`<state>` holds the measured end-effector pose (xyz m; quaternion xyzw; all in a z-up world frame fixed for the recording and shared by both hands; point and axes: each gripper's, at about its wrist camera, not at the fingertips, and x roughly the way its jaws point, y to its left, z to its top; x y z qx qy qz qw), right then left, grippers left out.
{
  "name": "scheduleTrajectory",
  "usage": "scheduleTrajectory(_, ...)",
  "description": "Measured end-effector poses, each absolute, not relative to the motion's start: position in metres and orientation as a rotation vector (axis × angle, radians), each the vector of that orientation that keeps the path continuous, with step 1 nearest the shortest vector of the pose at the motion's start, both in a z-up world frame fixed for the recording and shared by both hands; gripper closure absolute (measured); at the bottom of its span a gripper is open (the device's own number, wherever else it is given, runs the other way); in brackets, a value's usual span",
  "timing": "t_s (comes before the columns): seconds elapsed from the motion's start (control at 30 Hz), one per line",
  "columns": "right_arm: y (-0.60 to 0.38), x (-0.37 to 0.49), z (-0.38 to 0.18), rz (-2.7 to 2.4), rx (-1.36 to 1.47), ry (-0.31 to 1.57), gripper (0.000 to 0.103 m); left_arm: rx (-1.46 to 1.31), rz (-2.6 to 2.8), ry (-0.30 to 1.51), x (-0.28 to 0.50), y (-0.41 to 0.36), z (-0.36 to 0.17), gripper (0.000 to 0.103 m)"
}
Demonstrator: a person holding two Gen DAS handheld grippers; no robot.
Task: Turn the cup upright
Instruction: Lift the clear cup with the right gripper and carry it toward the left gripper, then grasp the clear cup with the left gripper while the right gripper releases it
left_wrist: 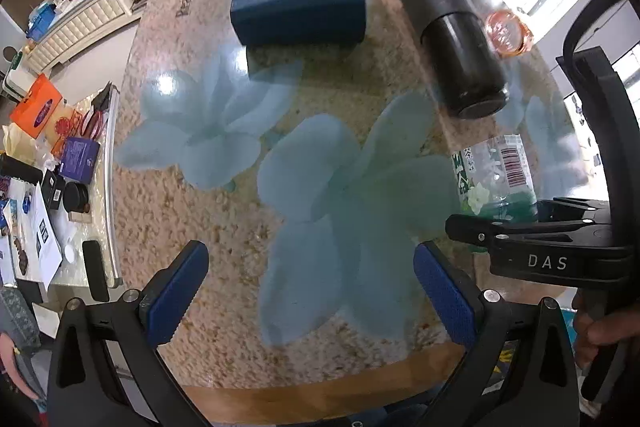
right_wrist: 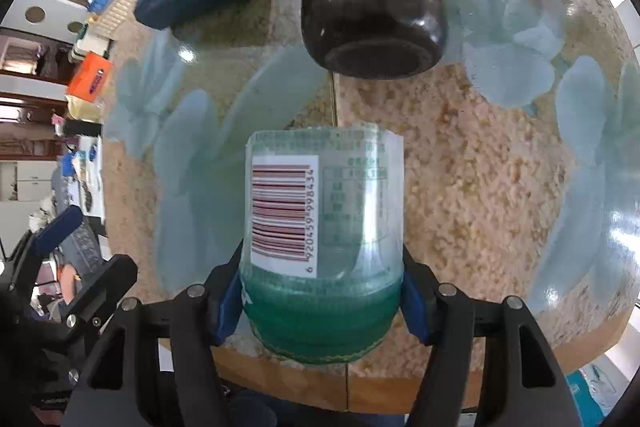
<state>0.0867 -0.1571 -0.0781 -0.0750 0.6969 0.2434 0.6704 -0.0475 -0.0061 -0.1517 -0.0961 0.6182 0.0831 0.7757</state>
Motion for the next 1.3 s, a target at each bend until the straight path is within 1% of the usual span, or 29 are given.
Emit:
scheduleTrajectory(0.3, -0.114, 0.072, -0.088, 0.5, -0.271, 1.57, 0.039, -0.223, 0.165, 1.383, -0.044, -0.001, -0.164, 0.0)
scheduleTrajectory(0.37, -0.097, 0.063, -0.088, 0.492, -0.269, 1.575, 0.032, -0.221, 0.162, 1.388, -0.043, 0.0, -0.166, 0.0)
scheduleTrajectory(0.43, -0.09, 0.063, -0.088, 0.485, -0.266, 1.583, 0.027, -0.217, 0.156, 1.395, -0.042, 0.001, -0.167, 0.0)
scheduleTrajectory(0.5, -0.081, 0.062, -0.087, 0.479, -0.268, 1.584, 0.025, -0.219, 0.151, 1.402, -0.041, 0.001, -0.168, 0.0)
scheduleTrajectory(0.53, -0.076, 0.062, -0.086, 0.481, -0.265, 1.591, 0.022, -0.219, 0.146, 1.408, -0.041, 0.002, -0.169, 0.0)
scheduleTrajectory(0.57, -0.071, 0.062, -0.086, 0.483, -0.256, 1.6, 0.017, -0.22, 0.143, 1.412, -0.041, 0.002, -0.17, 0.0)
scheduleTrajectory(0.67, -0.081, 0.065, -0.08, 0.488, -0.234, 1.603, 0.007, -0.226, 0.132, 1.421, -0.04, 0.004, -0.17, 0.0)
scheduleTrajectory(0.83, -0.077, 0.066, -0.058, 0.503, -0.203, 1.582, 0.0, -0.247, 0.115, 1.419, -0.037, 0.007, -0.165, 0.0)
scheduleTrajectory(1.13, -0.087, 0.071, -0.009, 0.512, -0.146, 1.516, 0.0, -0.324, 0.058, 1.407, -0.019, 0.009, -0.148, 0.0)
scheduleTrajectory(1.3, -0.115, 0.079, 0.009, 0.513, -0.113, 1.458, 0.0, -0.353, 0.034, 1.449, -0.004, -0.011, -0.149, 0.0)
